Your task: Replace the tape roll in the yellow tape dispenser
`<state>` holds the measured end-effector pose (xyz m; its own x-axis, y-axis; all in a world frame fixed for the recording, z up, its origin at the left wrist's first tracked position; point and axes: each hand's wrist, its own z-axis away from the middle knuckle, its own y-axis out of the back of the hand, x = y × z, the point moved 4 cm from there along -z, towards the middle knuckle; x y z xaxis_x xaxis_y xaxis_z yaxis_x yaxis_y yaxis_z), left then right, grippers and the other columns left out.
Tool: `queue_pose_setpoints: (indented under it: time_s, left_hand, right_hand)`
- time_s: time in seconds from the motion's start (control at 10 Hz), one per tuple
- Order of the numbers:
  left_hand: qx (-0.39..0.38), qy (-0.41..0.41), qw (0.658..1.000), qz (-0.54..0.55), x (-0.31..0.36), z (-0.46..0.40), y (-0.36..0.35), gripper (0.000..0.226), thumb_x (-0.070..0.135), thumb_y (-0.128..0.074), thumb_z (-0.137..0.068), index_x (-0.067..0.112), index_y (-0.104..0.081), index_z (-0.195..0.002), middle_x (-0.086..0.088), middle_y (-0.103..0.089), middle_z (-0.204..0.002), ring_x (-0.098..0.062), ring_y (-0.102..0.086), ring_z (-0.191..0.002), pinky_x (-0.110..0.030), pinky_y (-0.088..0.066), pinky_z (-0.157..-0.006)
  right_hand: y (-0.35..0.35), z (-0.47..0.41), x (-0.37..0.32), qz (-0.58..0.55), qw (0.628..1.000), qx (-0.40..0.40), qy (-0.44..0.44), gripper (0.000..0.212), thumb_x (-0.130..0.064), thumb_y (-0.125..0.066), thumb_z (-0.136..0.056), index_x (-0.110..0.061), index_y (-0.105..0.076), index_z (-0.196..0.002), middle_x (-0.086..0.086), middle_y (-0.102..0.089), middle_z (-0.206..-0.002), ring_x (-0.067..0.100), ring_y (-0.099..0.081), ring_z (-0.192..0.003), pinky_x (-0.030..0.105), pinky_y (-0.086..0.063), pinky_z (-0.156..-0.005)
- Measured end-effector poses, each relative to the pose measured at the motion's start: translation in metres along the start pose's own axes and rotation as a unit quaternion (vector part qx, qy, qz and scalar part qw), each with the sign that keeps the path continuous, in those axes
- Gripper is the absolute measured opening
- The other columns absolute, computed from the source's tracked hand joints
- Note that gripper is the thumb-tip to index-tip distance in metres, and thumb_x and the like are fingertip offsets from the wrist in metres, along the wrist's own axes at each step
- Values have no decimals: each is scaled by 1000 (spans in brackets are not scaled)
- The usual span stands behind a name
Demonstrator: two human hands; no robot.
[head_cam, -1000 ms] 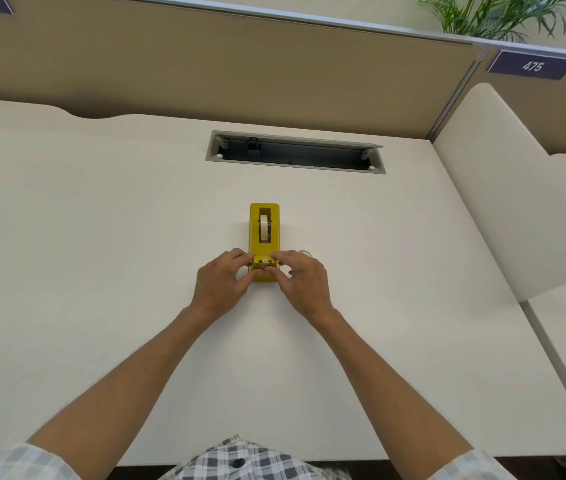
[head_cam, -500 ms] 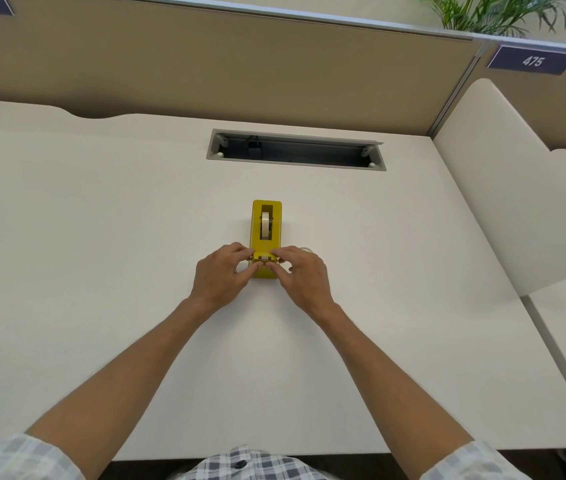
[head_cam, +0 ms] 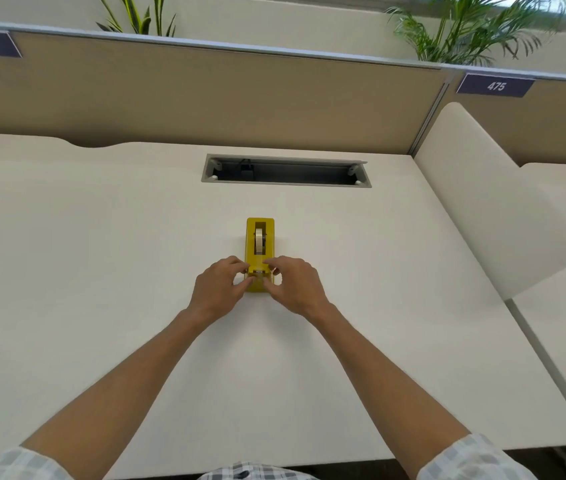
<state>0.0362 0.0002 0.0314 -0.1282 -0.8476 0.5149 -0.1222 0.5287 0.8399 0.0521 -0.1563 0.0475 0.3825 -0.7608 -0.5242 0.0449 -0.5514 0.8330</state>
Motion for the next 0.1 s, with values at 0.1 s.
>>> queue_pose_setpoints:
  time_s: [0.1]
  left_hand:
    - [-13, 5, 1000, -16, 1, -3, 5, 34, 35, -63, -87, 23, -66, -119, 6, -66, -114, -17, -61, -99, -28, -46, -69]
  right_hand:
    - [5, 0, 0, 36, 999, 9, -4, 40, -44, -61, -81, -25, -64, -117, -5, -71, -107, 19, -66, -91, 35, -54, -73]
